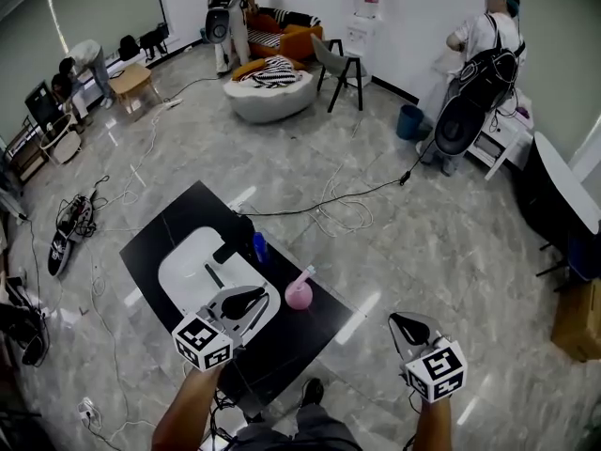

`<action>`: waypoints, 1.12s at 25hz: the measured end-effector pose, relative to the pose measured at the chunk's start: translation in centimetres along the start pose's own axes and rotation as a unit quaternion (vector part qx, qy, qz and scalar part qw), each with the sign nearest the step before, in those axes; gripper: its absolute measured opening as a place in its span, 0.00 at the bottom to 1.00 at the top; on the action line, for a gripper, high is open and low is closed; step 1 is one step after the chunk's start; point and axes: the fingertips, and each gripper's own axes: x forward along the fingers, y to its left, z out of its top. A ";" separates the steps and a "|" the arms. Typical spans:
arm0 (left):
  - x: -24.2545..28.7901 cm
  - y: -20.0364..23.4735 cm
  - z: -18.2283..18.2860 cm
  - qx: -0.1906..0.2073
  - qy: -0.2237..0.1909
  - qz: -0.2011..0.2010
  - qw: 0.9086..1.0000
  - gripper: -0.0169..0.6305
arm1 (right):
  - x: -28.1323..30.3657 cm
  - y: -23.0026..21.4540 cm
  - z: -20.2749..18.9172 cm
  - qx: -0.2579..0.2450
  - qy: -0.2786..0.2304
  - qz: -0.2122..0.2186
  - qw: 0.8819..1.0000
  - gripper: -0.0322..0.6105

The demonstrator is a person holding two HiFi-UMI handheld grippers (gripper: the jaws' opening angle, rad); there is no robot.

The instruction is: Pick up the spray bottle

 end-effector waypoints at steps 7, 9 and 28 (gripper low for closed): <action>5.0 1.2 -2.5 -0.011 0.022 -0.011 1.000 0.16 | 1.3 -2.2 -2.5 0.024 0.015 -0.006 1.000 0.07; 6.6 1.5 -3.0 -0.013 0.029 -0.012 0.999 0.20 | 1.6 -3.0 -3.0 0.030 0.019 -0.008 0.999 0.07; 15.6 3.8 -10.7 -0.011 0.093 -0.004 0.996 0.41 | 3.2 -5.9 -8.1 0.065 0.049 -0.027 0.996 0.07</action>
